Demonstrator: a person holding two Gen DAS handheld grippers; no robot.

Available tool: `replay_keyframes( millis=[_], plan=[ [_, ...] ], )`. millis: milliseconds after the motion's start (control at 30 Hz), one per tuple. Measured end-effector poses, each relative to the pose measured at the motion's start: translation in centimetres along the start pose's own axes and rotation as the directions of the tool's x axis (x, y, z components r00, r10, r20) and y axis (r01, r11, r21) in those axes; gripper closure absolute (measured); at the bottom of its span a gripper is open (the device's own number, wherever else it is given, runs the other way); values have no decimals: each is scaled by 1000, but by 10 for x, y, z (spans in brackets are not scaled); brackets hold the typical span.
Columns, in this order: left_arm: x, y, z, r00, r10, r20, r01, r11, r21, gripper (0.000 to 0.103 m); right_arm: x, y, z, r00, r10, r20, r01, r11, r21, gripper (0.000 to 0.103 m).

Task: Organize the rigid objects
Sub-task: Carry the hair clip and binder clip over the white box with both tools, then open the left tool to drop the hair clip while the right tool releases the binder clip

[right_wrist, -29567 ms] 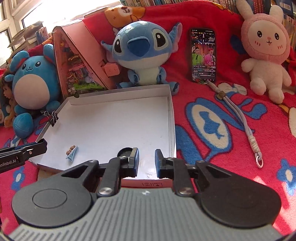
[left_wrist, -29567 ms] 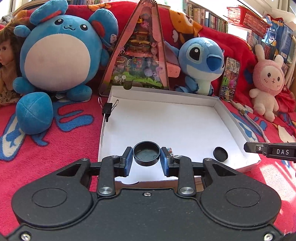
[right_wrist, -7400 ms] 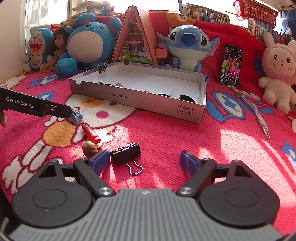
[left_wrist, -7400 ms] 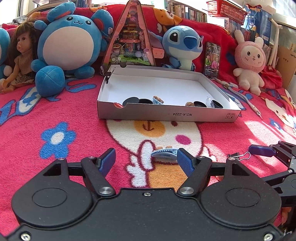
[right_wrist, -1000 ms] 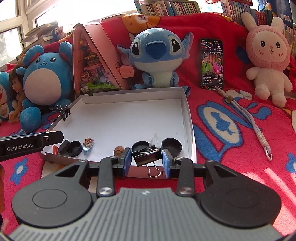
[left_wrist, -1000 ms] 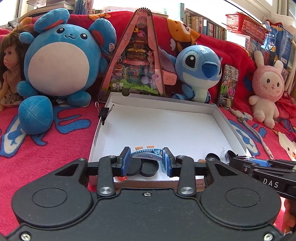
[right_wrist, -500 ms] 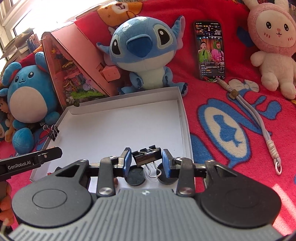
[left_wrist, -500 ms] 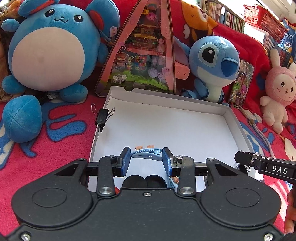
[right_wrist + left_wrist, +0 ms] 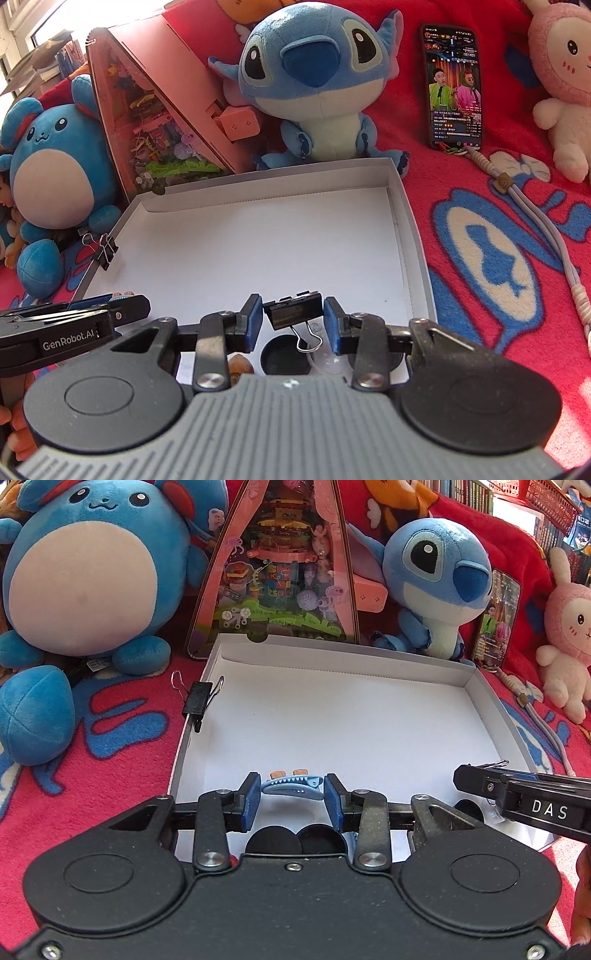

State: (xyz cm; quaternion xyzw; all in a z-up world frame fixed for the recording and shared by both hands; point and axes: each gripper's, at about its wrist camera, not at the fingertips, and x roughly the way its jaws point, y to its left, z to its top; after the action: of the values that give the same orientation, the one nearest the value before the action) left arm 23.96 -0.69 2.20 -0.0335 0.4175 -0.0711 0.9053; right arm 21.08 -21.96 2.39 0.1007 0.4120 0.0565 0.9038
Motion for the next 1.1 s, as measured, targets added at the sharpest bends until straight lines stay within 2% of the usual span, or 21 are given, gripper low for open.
replay_keyframes(
  millis=[500,667,733,800,1100],
  plan=[
    [1,-8,-9,1000,17,20,-18,999,31,67,5,3,-5,1000,13,-16,-13,1000,-14,60],
    [-7,-10,-12,998,28,50,-31,999,44,54,-3,1,-7,999,35,10,-35,999,-17,56],
    [-14,-11,-13,997,33,68,-37,997,60,50,-8,1,-8,999,39,22,-38,999,-26,45],
    [-21,-11,-15,996,27,84,-33,997,70,45,-14,1,-9,998,47,36,-46,998,-33,44],
    [-55,-15,-30,991,-5,137,-13,991,134,34,-44,0,-21,993,74,94,-66,994,-84,35]
  ],
)
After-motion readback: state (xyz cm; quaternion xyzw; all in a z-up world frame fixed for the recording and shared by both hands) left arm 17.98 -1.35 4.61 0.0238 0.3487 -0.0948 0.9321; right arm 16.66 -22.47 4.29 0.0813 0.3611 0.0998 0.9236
